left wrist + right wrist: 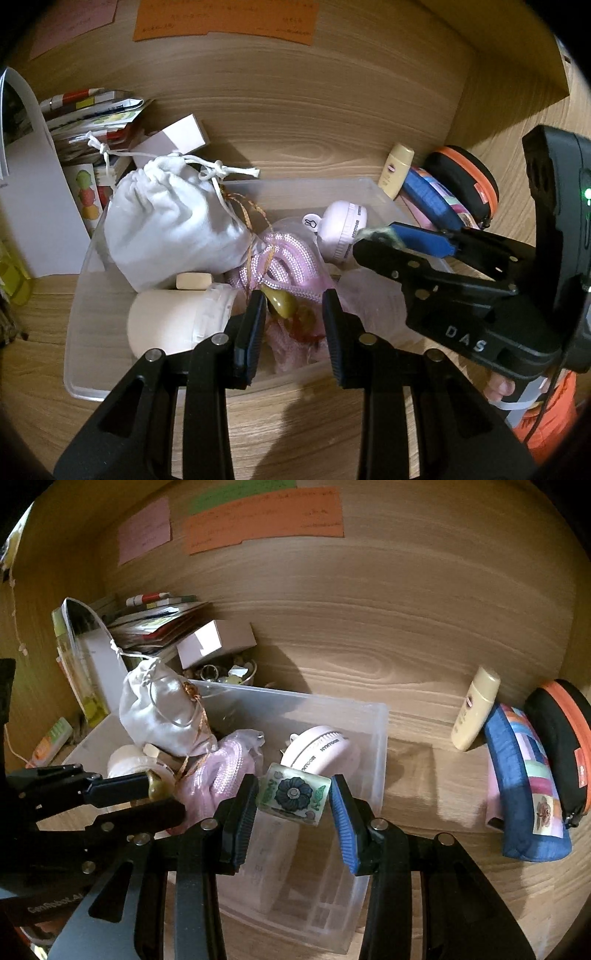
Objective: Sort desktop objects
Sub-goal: 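Open both tools to drop the bead cord and tile into the bin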
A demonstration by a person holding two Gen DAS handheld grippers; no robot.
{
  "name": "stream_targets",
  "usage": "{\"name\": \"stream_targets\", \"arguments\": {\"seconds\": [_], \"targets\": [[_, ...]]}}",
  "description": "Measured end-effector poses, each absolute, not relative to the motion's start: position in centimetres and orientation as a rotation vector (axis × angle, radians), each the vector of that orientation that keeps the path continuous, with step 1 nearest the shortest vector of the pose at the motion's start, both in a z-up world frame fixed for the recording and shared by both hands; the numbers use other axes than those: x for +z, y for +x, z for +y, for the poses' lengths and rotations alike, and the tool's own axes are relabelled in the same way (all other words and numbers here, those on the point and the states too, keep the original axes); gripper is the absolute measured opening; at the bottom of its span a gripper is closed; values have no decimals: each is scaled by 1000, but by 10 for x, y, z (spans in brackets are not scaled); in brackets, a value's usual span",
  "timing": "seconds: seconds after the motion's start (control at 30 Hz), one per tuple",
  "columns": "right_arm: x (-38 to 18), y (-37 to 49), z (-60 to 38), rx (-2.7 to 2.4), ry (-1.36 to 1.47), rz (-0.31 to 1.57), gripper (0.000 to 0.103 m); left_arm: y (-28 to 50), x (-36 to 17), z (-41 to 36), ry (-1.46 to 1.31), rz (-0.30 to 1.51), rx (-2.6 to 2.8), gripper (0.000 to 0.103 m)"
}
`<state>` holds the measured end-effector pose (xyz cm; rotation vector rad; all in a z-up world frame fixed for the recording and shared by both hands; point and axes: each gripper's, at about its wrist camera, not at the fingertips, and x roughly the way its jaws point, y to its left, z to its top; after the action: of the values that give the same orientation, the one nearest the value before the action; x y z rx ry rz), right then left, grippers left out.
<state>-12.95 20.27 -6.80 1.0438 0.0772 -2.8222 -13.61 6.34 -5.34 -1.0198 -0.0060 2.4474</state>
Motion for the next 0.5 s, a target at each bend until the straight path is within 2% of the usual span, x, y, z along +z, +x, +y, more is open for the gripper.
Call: {"name": "stream_targets", "arguments": {"seconds": [0.1, 0.23, 0.33, 0.4, 0.5], "targets": [[-69, -127, 200, -2826, 1032, 117, 37, -136, -52, 62, -1019, -11, 2440, 32], [-67, -121, 199, -2840, 985, 128, 52, -133, -50, 63, -1003, -11, 2429, 37], [-62, -118, 200, -2843, 951, 124, 52, -130, -47, 64, -981, 8, 2441, 46], [-59, -115, 202, -2844, 941, 108, 53, -127, -45, 64, -964, 11, 2446, 48], [-53, -112, 206, -2857, 943, 83, 59, -123, -41, 62, -948, 12, 2450, 50]]}}
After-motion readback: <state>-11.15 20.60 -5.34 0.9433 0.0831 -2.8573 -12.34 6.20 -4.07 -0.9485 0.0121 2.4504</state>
